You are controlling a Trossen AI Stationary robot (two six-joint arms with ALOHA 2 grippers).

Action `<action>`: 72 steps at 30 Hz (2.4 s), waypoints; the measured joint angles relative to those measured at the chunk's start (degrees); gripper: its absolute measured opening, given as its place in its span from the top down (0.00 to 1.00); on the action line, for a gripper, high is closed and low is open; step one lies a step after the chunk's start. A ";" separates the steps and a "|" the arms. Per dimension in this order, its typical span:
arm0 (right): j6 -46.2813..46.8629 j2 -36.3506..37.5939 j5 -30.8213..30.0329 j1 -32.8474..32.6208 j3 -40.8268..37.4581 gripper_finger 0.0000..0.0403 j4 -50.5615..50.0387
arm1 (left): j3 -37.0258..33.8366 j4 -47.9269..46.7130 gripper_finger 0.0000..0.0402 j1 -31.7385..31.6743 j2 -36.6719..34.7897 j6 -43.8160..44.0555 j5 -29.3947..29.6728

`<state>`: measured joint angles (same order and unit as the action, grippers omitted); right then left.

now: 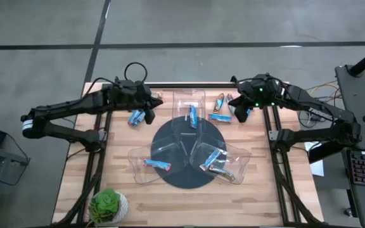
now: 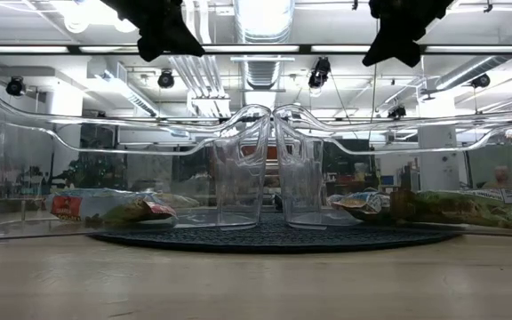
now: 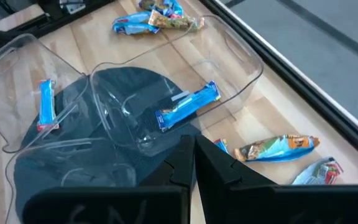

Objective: Pick and place Granola Bars by type
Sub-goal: Put the red granola bar into the left transparent bin

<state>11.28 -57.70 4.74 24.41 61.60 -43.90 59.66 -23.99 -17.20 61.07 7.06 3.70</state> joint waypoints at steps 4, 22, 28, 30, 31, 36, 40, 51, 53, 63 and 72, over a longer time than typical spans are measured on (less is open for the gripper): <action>0.04 0.28 1.69 1.75 0.00 0.98 0.02 | 0.00 0.00 1.00 -1.16 -0.01 -0.15 -1.06; -2.98 -5.80 4.95 6.87 -0.13 0.98 2.65 | 0.00 0.00 1.00 -9.71 0.05 -4.16 -6.62; -4.25 -6.93 4.89 6.97 -0.13 0.98 2.56 | 0.00 0.00 1.00 -9.74 0.05 -4.12 -6.64; -4.45 -7.32 4.92 6.98 -0.13 0.98 2.58 | 0.00 0.00 1.00 -9.74 0.05 -4.10 -6.64; -4.45 -7.48 4.93 6.99 -0.13 0.98 2.62 | 0.00 -0.01 1.00 -9.74 0.05 -4.09 -6.64; -4.38 -8.38 5.49 7.00 -0.13 0.98 2.61 | 0.00 -0.02 1.00 -9.74 0.05 -4.05 -6.64; -4.43 -9.07 6.34 7.00 -0.13 0.98 2.56 | 0.00 -0.02 1.00 -9.74 0.06 -4.05 -6.64; -5.64 -11.85 10.54 8.82 0.90 0.98 1.77 | 0.00 -0.02 1.00 -9.74 0.07 -3.90 -5.67; -6.55 -12.53 10.59 9.30 1.98 0.98 0.75 | 0.00 -0.02 1.00 -9.74 0.07 -3.96 -5.63; -13.01 -18.26 10.31 9.54 9.62 0.98 -7.49 | 0.00 -0.04 1.00 -9.74 0.07 -4.01 -4.58; -17.45 -21.06 10.33 9.50 9.01 0.98 -8.44 | 0.00 -0.04 1.00 -9.74 0.07 -4.03 -3.75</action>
<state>-6.17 -78.76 15.07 33.91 70.61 -52.34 59.66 -24.03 -26.94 61.14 3.03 -0.05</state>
